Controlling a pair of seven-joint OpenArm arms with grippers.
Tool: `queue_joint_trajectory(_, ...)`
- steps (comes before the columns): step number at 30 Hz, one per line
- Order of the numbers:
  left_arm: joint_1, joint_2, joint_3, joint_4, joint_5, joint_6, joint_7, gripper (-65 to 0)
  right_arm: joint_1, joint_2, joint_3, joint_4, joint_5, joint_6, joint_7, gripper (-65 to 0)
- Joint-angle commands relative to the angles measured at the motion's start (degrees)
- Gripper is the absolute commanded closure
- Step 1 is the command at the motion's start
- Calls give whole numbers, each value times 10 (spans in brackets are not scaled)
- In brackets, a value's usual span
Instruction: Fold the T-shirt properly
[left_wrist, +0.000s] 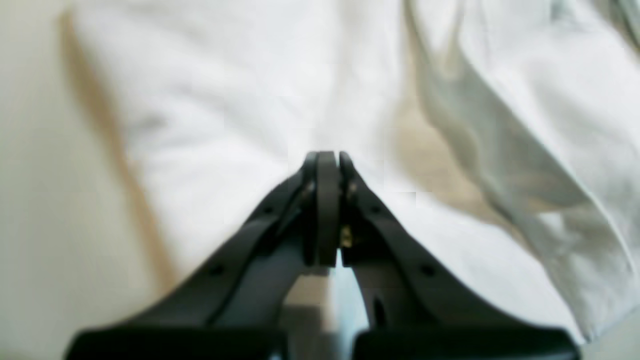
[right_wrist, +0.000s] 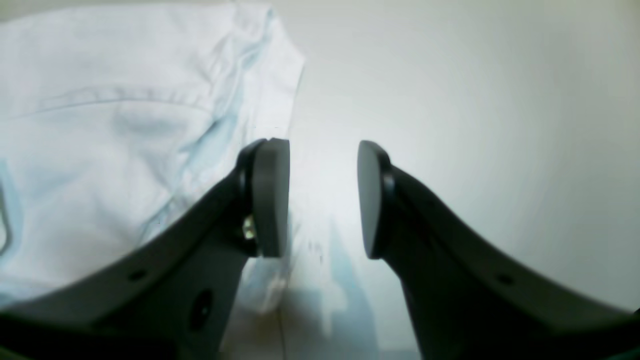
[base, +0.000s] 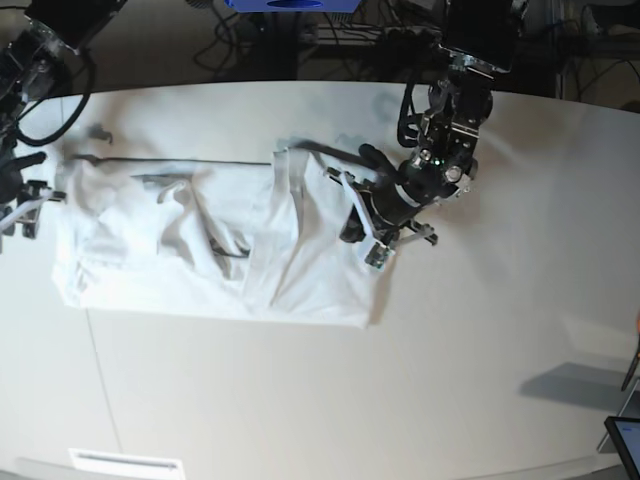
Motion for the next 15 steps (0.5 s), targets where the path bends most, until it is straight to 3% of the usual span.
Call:
queue_joint_trajectory(1,-13,1,-20,26,-2,2,-17,-2,17,10,14,0,19,13,-3,-223)
queue_joint_trajectory(6,-5,-3,-121,65,-2,2,-16,-10,66,10,74,-34,57,92,-92,-223)
queue_joint_trajectory(7,-5,-9,-145,65,-2,2,-9,-34,74,12,79,-40,61,93,-110,-223)
queue_joint_trajectory(10,-13,-22,-207,48,-6,-1,55,-166,91,32,82,-70,87,93,-155,-223)
queue_joint_trajectory(12,-13,-22,-238,43,-6,-2,63,-265,97,36,83,-92,110,93,-163,-223)
queue_joint_trajectory(15,-8,-22,-274,40,-6,-46,69,-381,97,53,84,-120,140,93,-166,-223)
